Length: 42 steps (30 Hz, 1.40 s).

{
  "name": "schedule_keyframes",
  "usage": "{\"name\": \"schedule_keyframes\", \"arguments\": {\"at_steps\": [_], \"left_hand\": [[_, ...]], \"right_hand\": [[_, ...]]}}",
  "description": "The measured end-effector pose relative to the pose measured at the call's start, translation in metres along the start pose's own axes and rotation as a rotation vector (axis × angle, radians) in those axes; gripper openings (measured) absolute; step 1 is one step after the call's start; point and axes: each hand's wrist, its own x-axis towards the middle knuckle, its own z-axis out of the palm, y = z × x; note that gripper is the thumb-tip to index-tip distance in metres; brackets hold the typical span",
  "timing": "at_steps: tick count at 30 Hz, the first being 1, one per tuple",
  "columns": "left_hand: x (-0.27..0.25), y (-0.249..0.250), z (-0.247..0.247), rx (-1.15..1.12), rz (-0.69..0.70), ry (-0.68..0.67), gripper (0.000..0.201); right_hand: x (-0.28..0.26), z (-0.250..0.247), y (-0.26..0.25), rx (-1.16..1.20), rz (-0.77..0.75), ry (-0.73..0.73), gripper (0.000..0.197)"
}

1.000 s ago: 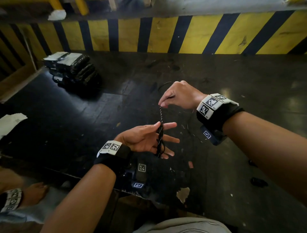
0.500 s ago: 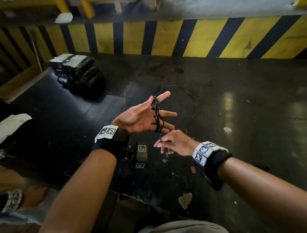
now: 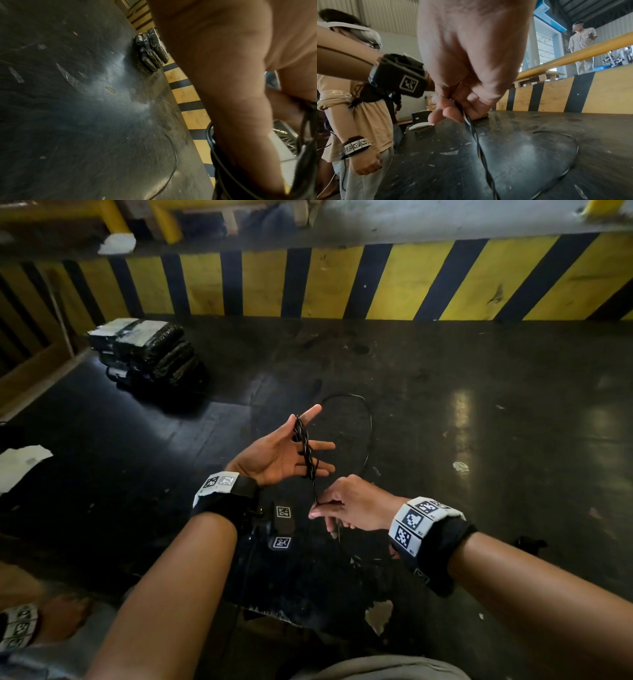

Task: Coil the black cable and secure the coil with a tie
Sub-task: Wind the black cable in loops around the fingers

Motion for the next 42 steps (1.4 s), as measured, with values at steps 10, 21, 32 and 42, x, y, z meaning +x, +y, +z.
{"name": "schedule_keyframes", "arguments": {"at_steps": [10,21,32,42], "left_hand": [[-0.004,-0.020,0.003,0.148,-0.239,0.066,0.041],[-0.013,-0.029,0.033,0.117,-0.388,-0.134,0.047],[-0.035,-0.024,0.053,-0.032,-0.243,-0.279,0.059],[-0.050,-0.007,0.068,-0.026,-0.089,-0.498,0.049]], "right_hand": [[-0.006,-0.058,-0.036,-0.458,0.006,-0.001,0.023],[0.008,-0.123,-0.057,-0.551,-0.142,0.183,0.013],[0.011,-0.138,-0.027,-0.447,-0.282,0.274,0.013],[0.013,-0.108,0.017,-0.369,-0.168,0.281,0.017]]}}
